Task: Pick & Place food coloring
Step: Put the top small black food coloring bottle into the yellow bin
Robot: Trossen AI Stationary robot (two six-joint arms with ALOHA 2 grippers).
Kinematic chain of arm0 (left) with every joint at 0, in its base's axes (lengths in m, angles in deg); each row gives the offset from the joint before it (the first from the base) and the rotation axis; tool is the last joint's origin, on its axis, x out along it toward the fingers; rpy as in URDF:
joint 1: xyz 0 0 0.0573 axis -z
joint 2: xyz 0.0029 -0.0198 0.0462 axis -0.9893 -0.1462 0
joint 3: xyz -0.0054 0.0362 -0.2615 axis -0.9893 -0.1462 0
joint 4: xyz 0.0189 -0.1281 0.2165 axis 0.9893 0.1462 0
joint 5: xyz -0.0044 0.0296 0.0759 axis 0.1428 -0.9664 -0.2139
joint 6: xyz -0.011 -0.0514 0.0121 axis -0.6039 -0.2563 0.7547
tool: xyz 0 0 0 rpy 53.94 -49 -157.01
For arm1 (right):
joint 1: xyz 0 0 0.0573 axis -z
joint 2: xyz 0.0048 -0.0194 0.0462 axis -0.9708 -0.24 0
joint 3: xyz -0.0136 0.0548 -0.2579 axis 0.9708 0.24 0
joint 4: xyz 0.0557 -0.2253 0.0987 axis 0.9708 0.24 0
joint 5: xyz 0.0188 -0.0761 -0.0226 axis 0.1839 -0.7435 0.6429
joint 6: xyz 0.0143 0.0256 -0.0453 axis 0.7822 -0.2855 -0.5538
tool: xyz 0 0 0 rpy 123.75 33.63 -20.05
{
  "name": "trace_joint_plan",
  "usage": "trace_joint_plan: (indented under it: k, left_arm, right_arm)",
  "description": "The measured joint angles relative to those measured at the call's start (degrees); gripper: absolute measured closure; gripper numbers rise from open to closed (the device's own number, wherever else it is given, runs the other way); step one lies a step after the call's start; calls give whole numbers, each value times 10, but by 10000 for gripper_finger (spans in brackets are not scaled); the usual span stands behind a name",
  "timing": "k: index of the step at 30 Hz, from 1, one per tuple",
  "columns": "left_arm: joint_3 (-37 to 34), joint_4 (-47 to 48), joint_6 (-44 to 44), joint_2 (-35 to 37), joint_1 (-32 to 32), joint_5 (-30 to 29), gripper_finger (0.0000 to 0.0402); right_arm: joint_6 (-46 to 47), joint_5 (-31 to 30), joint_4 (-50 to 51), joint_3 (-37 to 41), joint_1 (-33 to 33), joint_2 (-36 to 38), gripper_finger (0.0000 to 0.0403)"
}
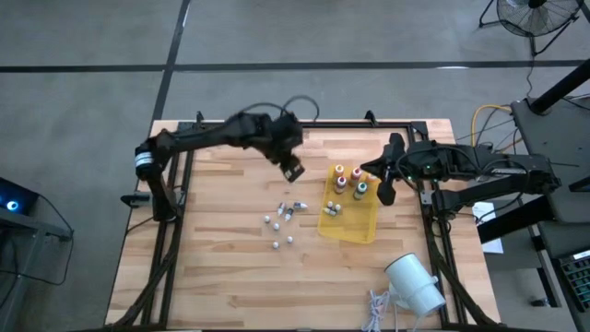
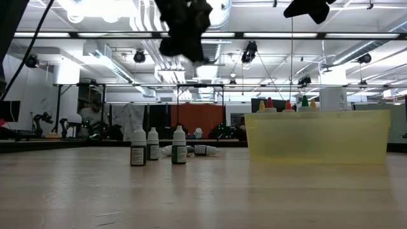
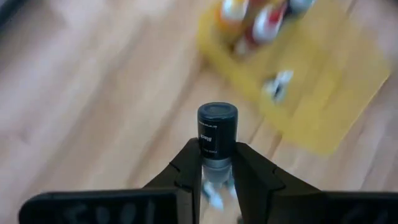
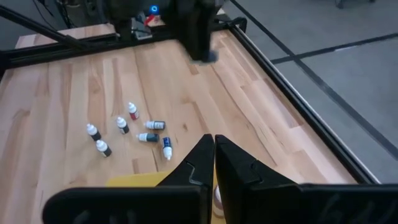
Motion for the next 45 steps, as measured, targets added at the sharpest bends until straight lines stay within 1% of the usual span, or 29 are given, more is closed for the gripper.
trace_joint_plan:
  k: [5,10,14,17,23,26,28,31,34,39,43,45]
  left_arm:
    - [98,-1,35,0,-16,-32,353]
    - [172,-15,60,0,-34,-69,353]
    - [212,-84,64,0,-48,-72,353]
    - [224,-161,67,0,-57,-71,353]
    - [234,-310,55,0,-75,-69,353]
    - [234,-384,33,0,-78,-52,353]
    - [233,-430,14,0,-78,-34,353]
    - [229,-472,-6,0,-78,-16,353]
    - [228,-498,-26,0,-78,-14,353]
    - [228,-578,-65,-1,-78,-11,353]
    - [228,-626,-101,-10,-77,-5,353]
    - [228,-646,-124,-16,-77,-4,353]
  right_arm:
    - [-19,-1,0,0,0,21,394]
    - [-54,-5,0,-4,0,41,394]
    - [-87,-52,-6,-14,0,46,394]
    - [-122,-93,-37,-20,0,45,394]
    - [-237,-96,-137,-20,0,45,394]
    - [-281,-103,-191,-20,0,45,394]
    - [-298,-130,-227,-20,0,45,394]
    - [-300,-192,-274,-20,0,45,394]
    - [-326,-213,-296,-25,0,45,388]
    - [-362,-212,-323,-49,0,31,352]
    - [-389,-212,-321,-78,0,3,307]
    - [-419,-214,-323,-97,0,-14,283]
